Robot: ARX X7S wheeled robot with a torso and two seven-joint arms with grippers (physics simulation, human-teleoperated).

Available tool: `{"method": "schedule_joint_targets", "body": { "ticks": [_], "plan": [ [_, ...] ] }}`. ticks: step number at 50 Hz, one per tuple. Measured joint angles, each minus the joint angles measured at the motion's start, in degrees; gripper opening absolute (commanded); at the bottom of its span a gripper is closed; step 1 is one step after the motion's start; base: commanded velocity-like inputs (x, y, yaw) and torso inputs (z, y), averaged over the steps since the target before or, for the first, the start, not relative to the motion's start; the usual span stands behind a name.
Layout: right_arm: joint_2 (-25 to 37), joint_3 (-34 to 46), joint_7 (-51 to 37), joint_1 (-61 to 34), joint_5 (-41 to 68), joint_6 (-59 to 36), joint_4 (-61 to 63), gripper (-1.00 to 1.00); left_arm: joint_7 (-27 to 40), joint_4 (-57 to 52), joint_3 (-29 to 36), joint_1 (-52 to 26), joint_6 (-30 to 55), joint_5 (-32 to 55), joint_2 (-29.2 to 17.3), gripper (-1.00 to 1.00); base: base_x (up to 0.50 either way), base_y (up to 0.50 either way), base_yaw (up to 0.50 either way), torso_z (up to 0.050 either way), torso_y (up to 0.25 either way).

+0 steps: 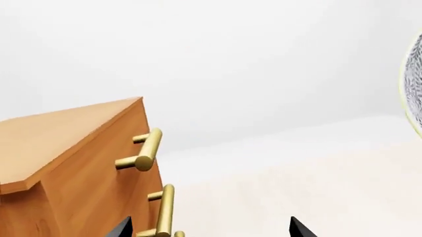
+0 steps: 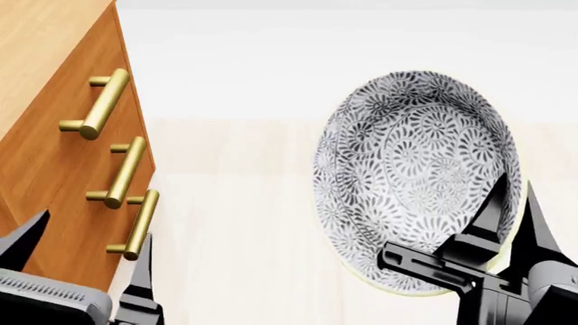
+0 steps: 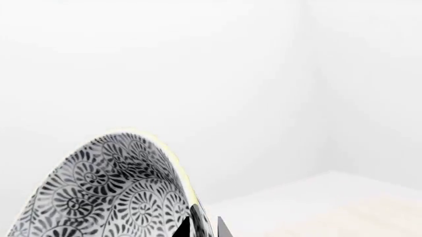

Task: Put the bowl on top of the cabinet.

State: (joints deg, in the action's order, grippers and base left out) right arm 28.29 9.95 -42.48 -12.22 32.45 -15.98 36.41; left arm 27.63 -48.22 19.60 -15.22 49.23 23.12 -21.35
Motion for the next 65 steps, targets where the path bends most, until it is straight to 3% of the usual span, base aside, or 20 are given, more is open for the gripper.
{"method": "schedule_joint_targets", "body": {
  "ticks": [24,39,52,65],
  "plan": [
    [0.12,4.28,6.93,0.12,-2.83,6.07,-2.59,-1.00,-5.18,0.47,-9.12,-15.50,20.70,21.26,7.34,1.00,0.00,0.00,0.00,0.000,0.000],
    [0.54,5.63,10.11,0.80,-3.33,8.86,-3.50,-1.00,-3.09,2.58,-16.11,-21.06,30.20,34.88,11.78,1.00,0.00,0.00,0.00,0.000,0.001],
    [0.71,6.00,10.59,1.21,-3.89,9.69,-3.68,-1.00,0.24,2.95,-18.52,-23.04,34.16,42.12,12.95,1.00,0.00,0.00,0.00,0.000,0.000],
    [0.91,6.35,11.03,2.48,-4.38,10.96,-3.47,-1.00,1.56,4.01,-17.27,-24.07,33.85,44.03,12.99,1.00,0.00,0.00,0.00,0.000,0.001]
  ]
}}
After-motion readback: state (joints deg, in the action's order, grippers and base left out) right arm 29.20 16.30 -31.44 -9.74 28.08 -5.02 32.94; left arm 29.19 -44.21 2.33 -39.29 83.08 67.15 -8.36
